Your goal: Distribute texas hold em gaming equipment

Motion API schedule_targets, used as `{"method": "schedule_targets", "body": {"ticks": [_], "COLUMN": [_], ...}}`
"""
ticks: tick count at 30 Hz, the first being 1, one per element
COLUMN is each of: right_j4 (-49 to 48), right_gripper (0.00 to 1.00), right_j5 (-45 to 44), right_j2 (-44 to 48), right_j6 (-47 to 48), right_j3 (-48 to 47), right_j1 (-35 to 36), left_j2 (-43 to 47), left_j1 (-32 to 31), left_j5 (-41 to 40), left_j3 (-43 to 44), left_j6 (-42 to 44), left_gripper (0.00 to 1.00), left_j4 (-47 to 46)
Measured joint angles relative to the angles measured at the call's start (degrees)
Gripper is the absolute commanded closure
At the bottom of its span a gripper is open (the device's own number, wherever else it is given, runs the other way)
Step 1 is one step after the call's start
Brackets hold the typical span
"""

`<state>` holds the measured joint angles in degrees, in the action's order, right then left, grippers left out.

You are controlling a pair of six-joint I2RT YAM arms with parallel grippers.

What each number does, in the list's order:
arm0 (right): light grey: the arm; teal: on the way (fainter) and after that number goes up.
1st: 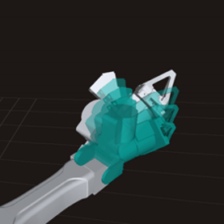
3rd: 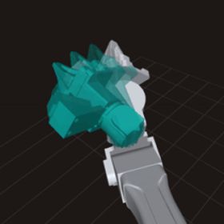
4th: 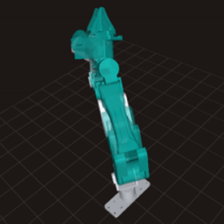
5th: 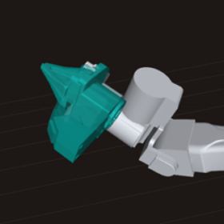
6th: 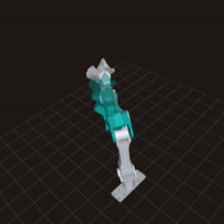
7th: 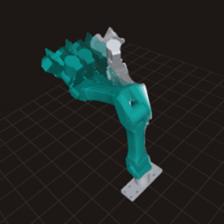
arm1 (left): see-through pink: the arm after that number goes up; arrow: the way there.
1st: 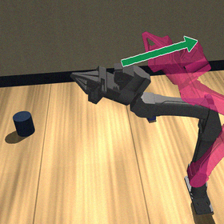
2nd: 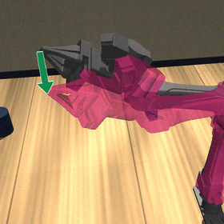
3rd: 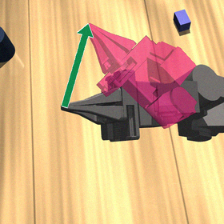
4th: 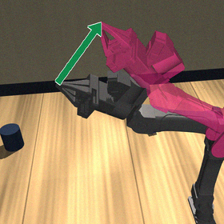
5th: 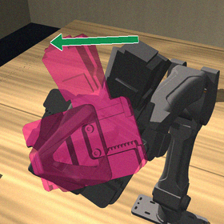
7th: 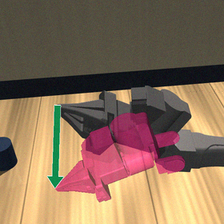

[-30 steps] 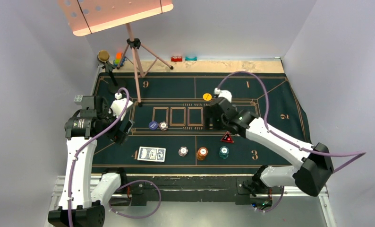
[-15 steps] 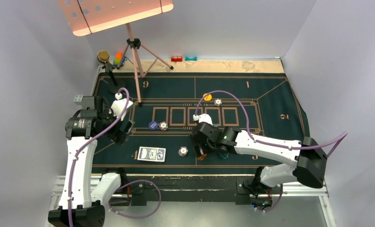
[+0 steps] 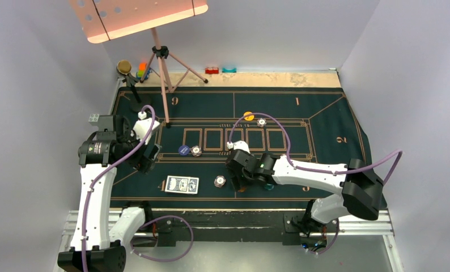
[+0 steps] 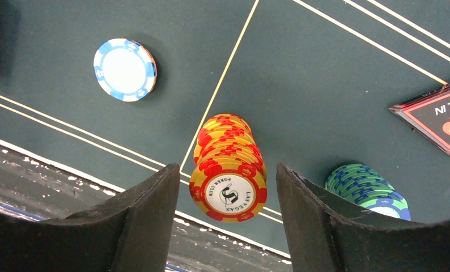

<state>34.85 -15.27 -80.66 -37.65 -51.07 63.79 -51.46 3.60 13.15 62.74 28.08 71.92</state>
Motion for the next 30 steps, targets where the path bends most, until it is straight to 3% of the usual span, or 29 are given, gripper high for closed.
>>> {"method": "schedule_targets", "body": {"ticks": [8,15,30], "right_j4": [-0.5,-0.6,2.2], "right_gripper": [0.49,0.5,0.86], "right_j5": [0.2,0.2,0.0], "right_j2": [-0.1,-0.7,-0.7], "right_j6": [-0.4,-0.7,-1.4], "right_j3": [0.0,0.0,-1.8], "right_j1": [0.1,0.1,0.1], "left_j2": [0.0,0.2,0.6], "left_j1": [0.0,0.0,0.0], "left_j5": [-0.1,-0.2,-0.8], "left_j3": [0.0,0.0,0.0], "left_j6": [0.0,0.0,0.0], "left_gripper": [0.0,0.0,0.0], "left_j4": [0.0,0.0,0.0]}}
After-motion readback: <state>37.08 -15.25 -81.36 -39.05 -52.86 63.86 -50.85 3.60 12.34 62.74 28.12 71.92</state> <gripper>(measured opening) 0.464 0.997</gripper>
